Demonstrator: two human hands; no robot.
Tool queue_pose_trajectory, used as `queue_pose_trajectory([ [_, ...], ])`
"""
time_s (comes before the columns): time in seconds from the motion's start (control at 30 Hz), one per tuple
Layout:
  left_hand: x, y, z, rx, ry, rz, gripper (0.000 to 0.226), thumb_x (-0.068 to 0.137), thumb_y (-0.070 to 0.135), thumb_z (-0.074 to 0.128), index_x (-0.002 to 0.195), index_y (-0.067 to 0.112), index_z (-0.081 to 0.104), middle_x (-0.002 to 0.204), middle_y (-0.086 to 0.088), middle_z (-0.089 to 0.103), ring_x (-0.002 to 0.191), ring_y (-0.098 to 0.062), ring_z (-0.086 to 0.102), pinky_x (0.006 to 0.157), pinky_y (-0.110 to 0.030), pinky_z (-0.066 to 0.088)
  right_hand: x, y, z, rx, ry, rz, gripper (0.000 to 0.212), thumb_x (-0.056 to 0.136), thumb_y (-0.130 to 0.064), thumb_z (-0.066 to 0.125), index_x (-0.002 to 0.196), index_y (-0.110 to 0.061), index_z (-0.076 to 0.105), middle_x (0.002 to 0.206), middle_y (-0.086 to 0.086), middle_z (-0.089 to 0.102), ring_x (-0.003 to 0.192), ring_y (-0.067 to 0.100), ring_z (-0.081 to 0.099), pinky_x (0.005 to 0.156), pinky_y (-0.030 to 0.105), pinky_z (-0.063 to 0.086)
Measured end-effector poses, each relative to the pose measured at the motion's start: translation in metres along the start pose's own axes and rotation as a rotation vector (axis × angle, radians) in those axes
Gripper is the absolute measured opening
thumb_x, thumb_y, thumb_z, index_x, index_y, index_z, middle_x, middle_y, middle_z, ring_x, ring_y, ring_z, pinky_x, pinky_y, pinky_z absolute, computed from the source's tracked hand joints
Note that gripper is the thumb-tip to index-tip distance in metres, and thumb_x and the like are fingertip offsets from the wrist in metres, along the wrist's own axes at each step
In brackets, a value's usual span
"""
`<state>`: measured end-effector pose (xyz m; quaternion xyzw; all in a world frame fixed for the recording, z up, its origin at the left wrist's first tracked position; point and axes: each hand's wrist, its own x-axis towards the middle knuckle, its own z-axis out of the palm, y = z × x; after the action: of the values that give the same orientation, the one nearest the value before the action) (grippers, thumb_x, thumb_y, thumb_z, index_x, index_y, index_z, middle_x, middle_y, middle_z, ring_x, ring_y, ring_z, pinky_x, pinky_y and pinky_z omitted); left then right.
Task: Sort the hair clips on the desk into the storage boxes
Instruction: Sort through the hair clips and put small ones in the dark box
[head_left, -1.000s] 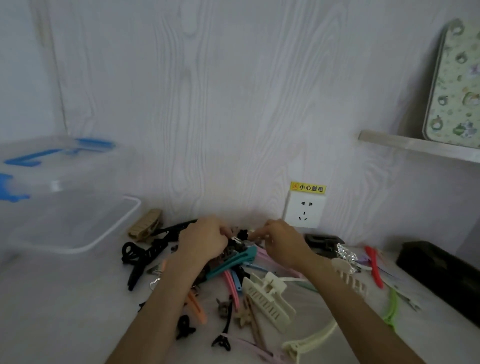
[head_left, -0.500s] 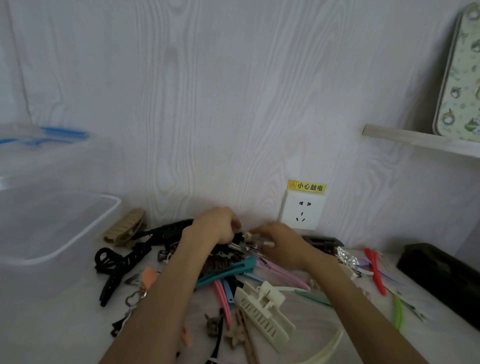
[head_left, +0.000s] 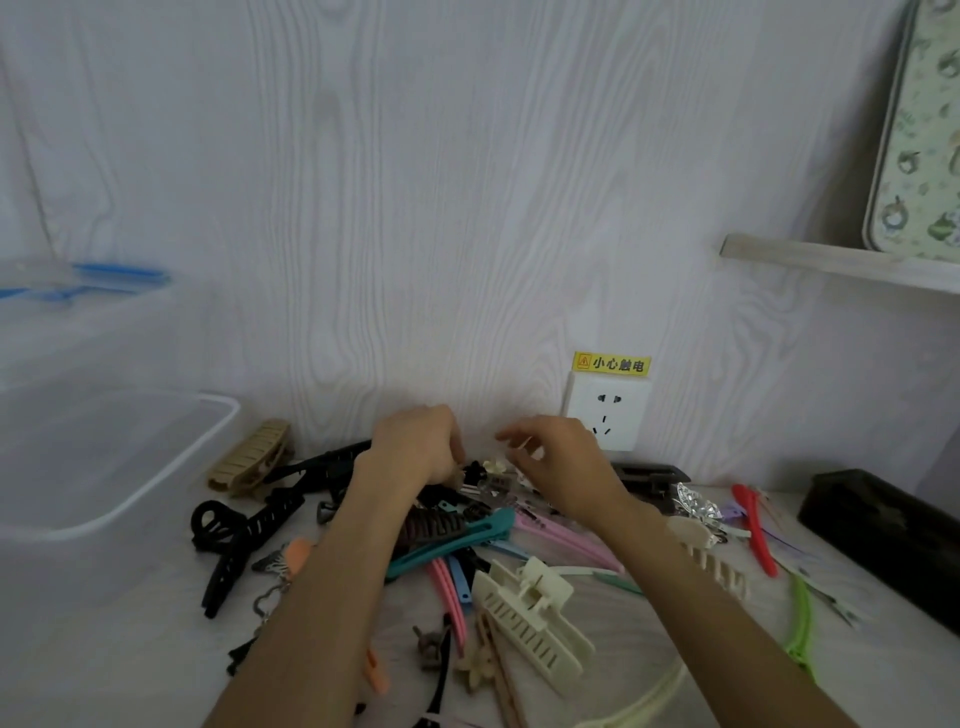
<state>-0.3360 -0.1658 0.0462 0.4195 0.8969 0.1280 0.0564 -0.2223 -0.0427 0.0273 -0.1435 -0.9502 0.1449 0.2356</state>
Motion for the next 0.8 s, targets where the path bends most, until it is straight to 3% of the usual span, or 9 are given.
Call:
queue_pose_trajectory([
  [0.13, 0.0, -0.002, 0.002, -0.085, -0.026, 0.019, 0.044, 0.076, 0.025, 0.074, 0.118, 0.022, 0.062, 0.122, -0.001, 0.063, 0.108, -0.02, 0.06, 0.093, -0.033, 0.05, 0.015, -0.011, 0.005, -0.206, -0.33, -0.11, 0.031, 0.087, -0.008, 0.055, 0.113, -0.019, 0.066, 0.109, 0.009, 0.064, 0.097, 0.026, 0.06, 0.081, 0.035, 0.05],
  [0.23, 0.002, -0.002, 0.007, -0.088, -0.044, 0.036, 0.041, 0.078, 0.03, 0.07, 0.117, 0.02, 0.064, 0.118, -0.002, 0.065, 0.104, -0.02, 0.061, 0.091, -0.036, 0.051, 0.024, -0.016, -0.002, -0.317, -0.45, -0.051, 0.026, 0.088, -0.012, 0.055, 0.111, -0.012, 0.066, 0.11, 0.014, 0.066, 0.1, 0.03, 0.061, 0.086, 0.038, 0.051],
  [0.33, 0.004, 0.001, 0.013, -0.075, -0.01, 0.056, 0.032, 0.083, 0.036, 0.064, 0.111, 0.021, 0.068, 0.112, -0.003, 0.067, 0.1, -0.02, 0.062, 0.087, -0.036, 0.052, 0.029, -0.015, -0.006, -0.28, -0.512, 0.011, 0.031, 0.086, -0.011, 0.059, 0.117, -0.01, 0.063, 0.116, 0.011, 0.066, 0.104, 0.026, 0.061, 0.09, 0.032, 0.049],
  [0.5, 0.003, 0.007, 0.019, -0.038, 0.08, 0.074, 0.031, 0.082, 0.032, 0.066, 0.113, 0.028, 0.065, 0.116, 0.001, 0.066, 0.107, -0.019, 0.061, 0.09, -0.032, 0.049, 0.022, 0.0, -0.011, 0.019, -0.372, 0.135, 0.016, 0.075, -0.013, 0.073, 0.09, -0.006, 0.07, 0.091, 0.007, 0.073, 0.064, 0.009, 0.063, 0.076, 0.023, 0.055],
  [0.6, 0.004, 0.007, 0.019, -0.061, 0.115, 0.087, 0.032, 0.079, 0.023, 0.07, 0.11, 0.027, 0.067, 0.113, 0.0, 0.068, 0.104, -0.018, 0.062, 0.087, -0.03, 0.049, 0.008, 0.007, -0.012, 0.263, -0.184, 0.176, 0.016, 0.074, -0.015, 0.076, 0.087, -0.007, 0.071, 0.077, 0.001, 0.069, 0.061, 0.006, 0.062, 0.056, 0.008, 0.048],
  [0.7, 0.005, 0.005, 0.016, -0.13, 0.106, 0.085, 0.037, 0.075, 0.024, 0.076, 0.111, 0.02, 0.068, 0.111, -0.002, 0.069, 0.099, -0.017, 0.064, 0.082, -0.026, 0.049, -0.01, 0.008, -0.02, 0.63, 0.005, 0.268, 0.021, 0.073, -0.014, 0.077, 0.093, -0.008, 0.072, 0.084, 0.004, 0.07, 0.065, 0.008, 0.066, 0.06, 0.014, 0.053],
  [0.8, 0.002, 0.002, 0.006, -0.199, 0.148, 0.093, 0.041, 0.074, 0.031, 0.076, 0.112, 0.019, 0.067, 0.111, -0.001, 0.07, 0.097, -0.013, 0.065, 0.081, -0.024, 0.048, -0.03, 0.01, -0.035, 0.834, 0.106, 0.338, 0.025, 0.073, -0.012, 0.076, 0.098, -0.011, 0.072, 0.092, 0.004, 0.071, 0.069, 0.004, 0.068, 0.062, 0.012, 0.052],
])
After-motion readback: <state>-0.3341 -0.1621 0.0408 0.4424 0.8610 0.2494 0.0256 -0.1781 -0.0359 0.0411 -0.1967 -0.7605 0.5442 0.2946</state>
